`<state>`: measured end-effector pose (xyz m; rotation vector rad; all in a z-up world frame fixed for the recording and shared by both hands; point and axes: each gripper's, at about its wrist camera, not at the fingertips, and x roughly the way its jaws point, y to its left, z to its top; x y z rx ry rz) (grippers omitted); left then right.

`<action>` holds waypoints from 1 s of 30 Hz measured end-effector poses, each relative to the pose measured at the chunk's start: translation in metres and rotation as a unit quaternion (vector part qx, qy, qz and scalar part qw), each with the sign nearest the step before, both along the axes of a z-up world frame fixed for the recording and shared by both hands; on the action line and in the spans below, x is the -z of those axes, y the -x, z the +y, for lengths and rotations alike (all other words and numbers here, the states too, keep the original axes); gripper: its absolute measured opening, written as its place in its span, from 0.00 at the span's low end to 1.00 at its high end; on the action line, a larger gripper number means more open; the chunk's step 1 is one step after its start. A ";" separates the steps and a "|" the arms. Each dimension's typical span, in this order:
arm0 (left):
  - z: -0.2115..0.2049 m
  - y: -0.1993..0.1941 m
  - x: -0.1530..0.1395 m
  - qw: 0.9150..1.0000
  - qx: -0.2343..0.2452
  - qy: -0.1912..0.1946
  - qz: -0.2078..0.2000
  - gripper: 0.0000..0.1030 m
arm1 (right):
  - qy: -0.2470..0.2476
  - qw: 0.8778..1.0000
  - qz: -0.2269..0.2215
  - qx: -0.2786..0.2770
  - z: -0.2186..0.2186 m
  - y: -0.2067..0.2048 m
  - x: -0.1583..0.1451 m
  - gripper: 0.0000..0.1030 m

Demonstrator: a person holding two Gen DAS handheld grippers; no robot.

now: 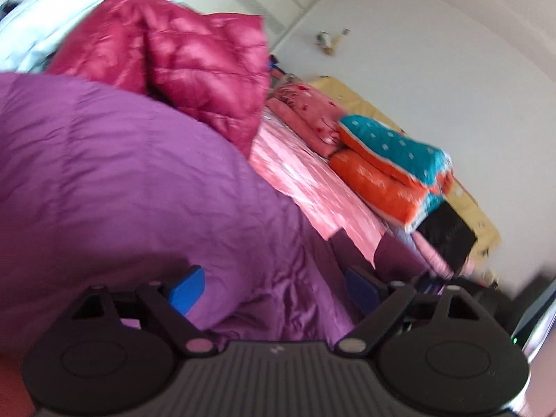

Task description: Fold large clothes

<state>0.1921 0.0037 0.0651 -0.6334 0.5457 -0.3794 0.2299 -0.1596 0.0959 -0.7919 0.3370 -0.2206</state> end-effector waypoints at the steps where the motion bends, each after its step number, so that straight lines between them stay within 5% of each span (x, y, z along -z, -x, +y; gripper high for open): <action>1: 0.003 -0.003 0.001 1.000 -0.004 0.004 0.004 0.86 | 0.017 1.000 0.015 -0.009 0.012 -0.001 0.014 0.12; 7: 0.011 -0.006 0.006 1.000 -0.003 0.020 0.013 0.86 | 0.044 0.996 0.073 -0.009 0.046 0.015 0.067 0.15; 11: 0.012 -0.006 0.008 1.000 0.004 0.016 0.014 0.86 | 0.006 0.996 0.086 0.012 0.047 0.027 0.067 0.55; 20: 0.007 -0.004 0.009 1.000 0.017 -0.011 0.006 0.87 | -0.114 0.990 0.066 0.052 0.030 0.065 0.046 0.57; 24: 0.005 -0.004 0.011 1.000 0.023 -0.017 0.007 0.87 | -0.191 0.973 0.040 0.122 -0.007 0.087 0.039 0.57; 30: 0.001 -0.004 0.013 0.999 0.029 -0.023 0.009 0.87 | -0.221 0.933 -0.040 0.282 -0.084 0.090 0.032 0.62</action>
